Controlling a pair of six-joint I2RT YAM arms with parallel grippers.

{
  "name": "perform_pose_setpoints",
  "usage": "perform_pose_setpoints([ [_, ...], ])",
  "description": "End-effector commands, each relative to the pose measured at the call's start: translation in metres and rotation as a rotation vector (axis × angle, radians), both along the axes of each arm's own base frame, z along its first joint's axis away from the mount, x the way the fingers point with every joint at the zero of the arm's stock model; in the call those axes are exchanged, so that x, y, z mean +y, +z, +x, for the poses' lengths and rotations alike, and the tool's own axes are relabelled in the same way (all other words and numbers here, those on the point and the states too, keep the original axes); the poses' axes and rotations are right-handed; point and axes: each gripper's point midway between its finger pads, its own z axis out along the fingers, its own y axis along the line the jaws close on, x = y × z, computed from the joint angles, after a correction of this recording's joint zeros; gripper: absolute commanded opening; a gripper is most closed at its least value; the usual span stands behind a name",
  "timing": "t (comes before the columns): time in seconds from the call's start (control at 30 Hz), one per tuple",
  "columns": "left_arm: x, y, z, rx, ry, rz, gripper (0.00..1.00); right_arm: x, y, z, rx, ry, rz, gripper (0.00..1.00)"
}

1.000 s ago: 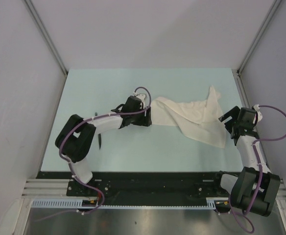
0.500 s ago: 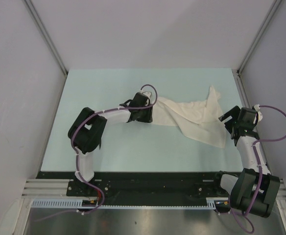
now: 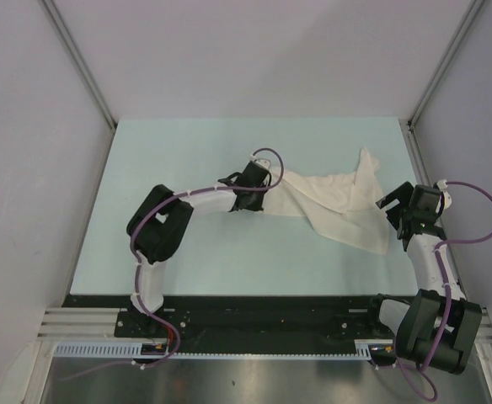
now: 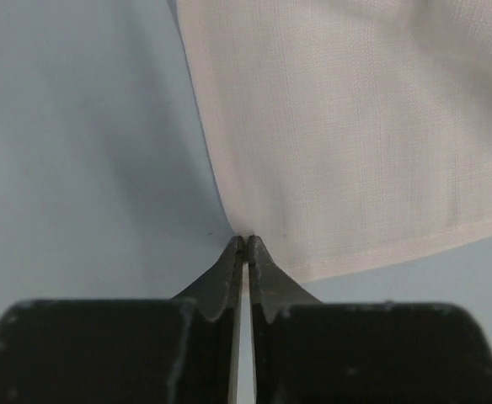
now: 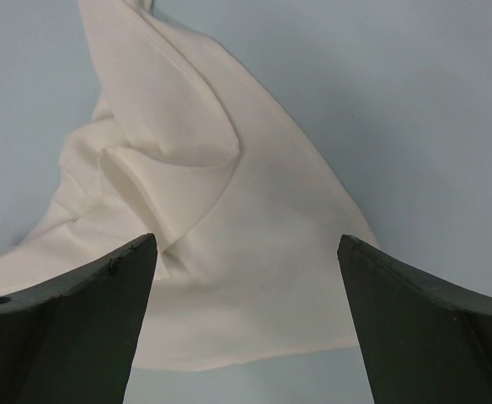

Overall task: Fold the napkin, place the utensils inside, and roll it up
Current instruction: Flatten the napkin out

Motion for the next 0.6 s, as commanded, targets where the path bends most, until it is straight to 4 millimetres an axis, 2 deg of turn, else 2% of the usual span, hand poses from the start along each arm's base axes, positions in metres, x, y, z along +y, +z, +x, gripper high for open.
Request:
perform_pose_setpoints([
  [0.0,0.028,-0.045,-0.032,0.121,0.005,0.163,0.00,-0.001,0.004,0.004,-0.027,-0.005,0.001,0.94],
  [0.07,0.024,-0.040,-0.030,0.108,-0.008,0.143,0.00,0.004,0.004,0.004,-0.030,0.017,0.017,0.94],
  [0.17,0.015,-0.017,-0.021,0.069,-0.017,0.073,0.00,0.010,0.005,0.007,-0.035,0.042,0.018,0.92],
  [0.27,0.021,0.013,-0.005,0.036,0.009,-0.011,0.00,0.026,0.007,0.010,-0.028,0.103,-0.011,0.91],
  [0.37,0.037,0.040,0.011,0.029,0.022,-0.091,0.00,0.041,0.007,0.016,-0.013,0.138,-0.066,0.91],
  [0.43,0.050,0.058,0.017,0.025,0.024,-0.150,0.00,0.059,0.007,0.023,-0.002,0.190,-0.101,0.91],
  [0.47,0.063,0.063,0.024,0.014,0.035,-0.157,0.00,0.065,0.007,0.025,0.004,0.209,-0.115,0.91],
  [0.5,0.067,0.065,0.023,0.034,0.029,-0.170,0.00,0.067,0.007,0.030,0.019,0.212,-0.129,0.91],
  [0.53,0.071,0.068,0.025,0.040,0.037,-0.188,0.00,0.083,0.006,0.032,0.024,0.260,-0.129,0.91],
  [0.57,0.079,0.075,0.031,0.033,0.056,-0.209,0.00,0.089,0.005,0.033,0.035,0.278,-0.122,0.90],
])
